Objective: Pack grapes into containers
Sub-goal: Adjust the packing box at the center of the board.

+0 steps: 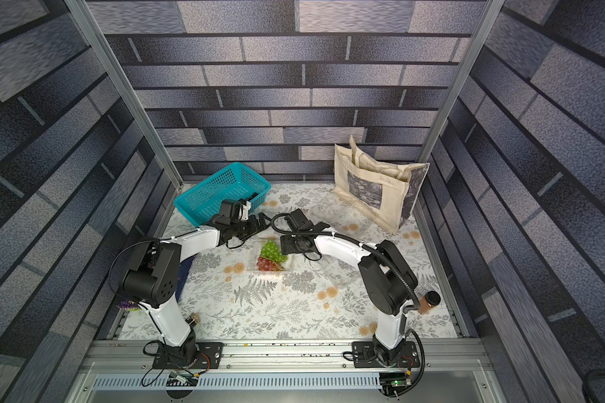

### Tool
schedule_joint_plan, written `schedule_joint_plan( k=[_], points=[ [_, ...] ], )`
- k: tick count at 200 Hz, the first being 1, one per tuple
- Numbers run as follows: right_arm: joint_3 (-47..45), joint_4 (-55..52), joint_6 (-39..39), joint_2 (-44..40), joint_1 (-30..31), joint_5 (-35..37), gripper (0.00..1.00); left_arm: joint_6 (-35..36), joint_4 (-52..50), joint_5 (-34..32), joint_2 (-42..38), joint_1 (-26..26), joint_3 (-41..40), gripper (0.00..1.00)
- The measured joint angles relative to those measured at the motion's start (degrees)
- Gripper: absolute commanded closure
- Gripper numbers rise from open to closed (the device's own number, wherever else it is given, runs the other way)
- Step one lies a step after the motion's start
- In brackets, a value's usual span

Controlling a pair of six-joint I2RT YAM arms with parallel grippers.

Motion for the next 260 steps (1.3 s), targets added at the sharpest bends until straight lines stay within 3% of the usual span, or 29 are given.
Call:
schedule_joint_plan(
  k=[22, 119, 203, 260],
  points=[
    [-1.4, 0.1, 1.0, -1.5, -0.5, -0.2, 0.00, 0.0, 1.6, 0.4, 0.0, -0.3, -0.6, 0.00],
    [-1.1, 0.1, 1.2, -3.5, -9.4, -4.1, 0.00, -0.2, 4.2, 1.6, -1.0, -1.0, -2.2, 0.00],
    [8.8, 0.1, 1.7, 8.2, -14.5, -11.4, 0.01, -0.2, 4.7, 1.8, -1.7, -1.6, -2.3, 0.00],
    [11.7, 1.2, 1.2, 10.8, -15.4, -16.6, 0.00, -0.2, 4.7, 1.8, -1.8, -1.5, -2.3, 0.00]
  ],
)
